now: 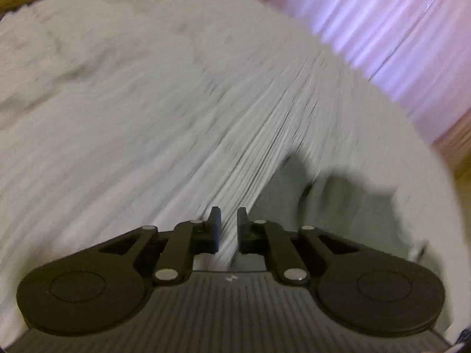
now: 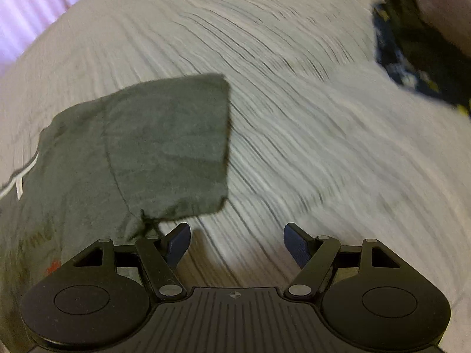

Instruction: Fold clothes

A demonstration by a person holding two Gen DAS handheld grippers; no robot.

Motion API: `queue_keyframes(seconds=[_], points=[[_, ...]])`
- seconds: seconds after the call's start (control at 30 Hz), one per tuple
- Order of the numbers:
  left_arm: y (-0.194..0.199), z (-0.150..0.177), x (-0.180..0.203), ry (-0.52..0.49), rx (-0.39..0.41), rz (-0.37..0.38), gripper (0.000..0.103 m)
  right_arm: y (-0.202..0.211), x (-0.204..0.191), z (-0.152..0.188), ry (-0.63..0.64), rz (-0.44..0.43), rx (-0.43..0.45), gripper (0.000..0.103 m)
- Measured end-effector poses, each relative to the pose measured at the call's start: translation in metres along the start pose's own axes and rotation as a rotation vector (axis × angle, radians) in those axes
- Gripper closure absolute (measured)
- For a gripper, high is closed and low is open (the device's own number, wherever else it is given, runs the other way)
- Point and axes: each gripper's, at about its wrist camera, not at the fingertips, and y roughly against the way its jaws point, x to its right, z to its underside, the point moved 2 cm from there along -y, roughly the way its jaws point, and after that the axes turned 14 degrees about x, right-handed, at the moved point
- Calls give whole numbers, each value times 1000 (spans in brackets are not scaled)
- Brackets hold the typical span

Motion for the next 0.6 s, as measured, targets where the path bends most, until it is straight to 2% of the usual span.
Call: queue_keyframes(seconds=[0.03,0.07,0.17,0.23,0.3,0.33,0.37,0.5,0.53,0.6], points=[[-12,-9,7,-16,-14,37,68,-2,0,-1,2,-2,-1,29],[-24,-17,15,-35,-32,75,63,-4,0,-2,0,-4,-3,29],[-69,-27,37,-155,-111,159,60,-11,2,-4,-38,-16,-16,29],[-98,-22,51,-231,-168,166,60,-12,1,-5,-56,-21,-20,29],[-117,-10,58,-279,-213,174,81,-14,2,-4,-51,-19,-22,29],[-118,-8,59,-283,-209,167,102,-15,3,-4,-49,-17,-23,29],[-119,-6,60,-285,-202,158,103,-16,3,-4,-46,-16,-24,29],[-69,-19,39,-205,90,91,103,-19,11,-5,-51,-6,-24,29],[-61,-20,29,-180,122,44,103,-20,12,-5,-54,-3,-26,29],[-64,-12,13,-191,92,-43,103,-24,14,-6,-60,1,-30,29]])
